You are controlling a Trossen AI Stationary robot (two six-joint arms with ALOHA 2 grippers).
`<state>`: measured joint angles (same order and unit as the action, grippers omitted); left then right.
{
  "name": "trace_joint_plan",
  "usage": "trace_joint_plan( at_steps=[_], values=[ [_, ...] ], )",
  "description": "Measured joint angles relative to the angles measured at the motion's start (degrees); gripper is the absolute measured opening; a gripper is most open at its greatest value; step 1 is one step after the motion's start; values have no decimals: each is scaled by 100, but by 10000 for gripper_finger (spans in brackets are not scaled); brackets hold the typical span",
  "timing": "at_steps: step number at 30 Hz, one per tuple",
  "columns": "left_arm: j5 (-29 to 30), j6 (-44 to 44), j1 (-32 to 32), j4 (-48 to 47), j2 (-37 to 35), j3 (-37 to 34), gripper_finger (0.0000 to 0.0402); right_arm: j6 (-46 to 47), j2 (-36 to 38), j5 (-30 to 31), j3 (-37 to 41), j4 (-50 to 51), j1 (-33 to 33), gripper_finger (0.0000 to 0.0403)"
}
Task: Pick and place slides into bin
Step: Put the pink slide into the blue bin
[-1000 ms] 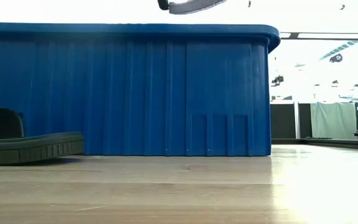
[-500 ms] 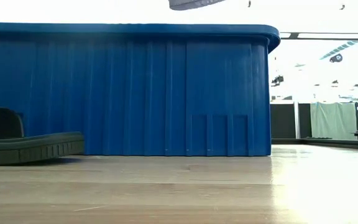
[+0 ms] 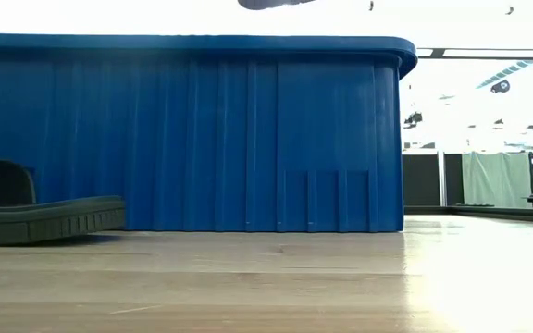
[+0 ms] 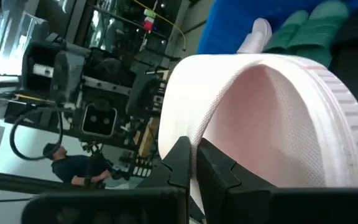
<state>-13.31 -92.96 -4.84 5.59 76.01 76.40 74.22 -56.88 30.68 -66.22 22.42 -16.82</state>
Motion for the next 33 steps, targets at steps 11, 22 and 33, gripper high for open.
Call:
trace_joint_plan(
  at_steps=[11, 22, 33],
  values=[
    [176, -101, 279, -47, 129, -4, 240, 184, -66, -220, 0, -48, -1, 8],
    [338, -498, 314, -222, 170, -15, 240, 134, -169, -322, 0, -87, -1, 8],
    [360, -834, 380, -246, 273, -22, 240, 38, -555, -409, 0, -781, 0, 8]
  ],
)
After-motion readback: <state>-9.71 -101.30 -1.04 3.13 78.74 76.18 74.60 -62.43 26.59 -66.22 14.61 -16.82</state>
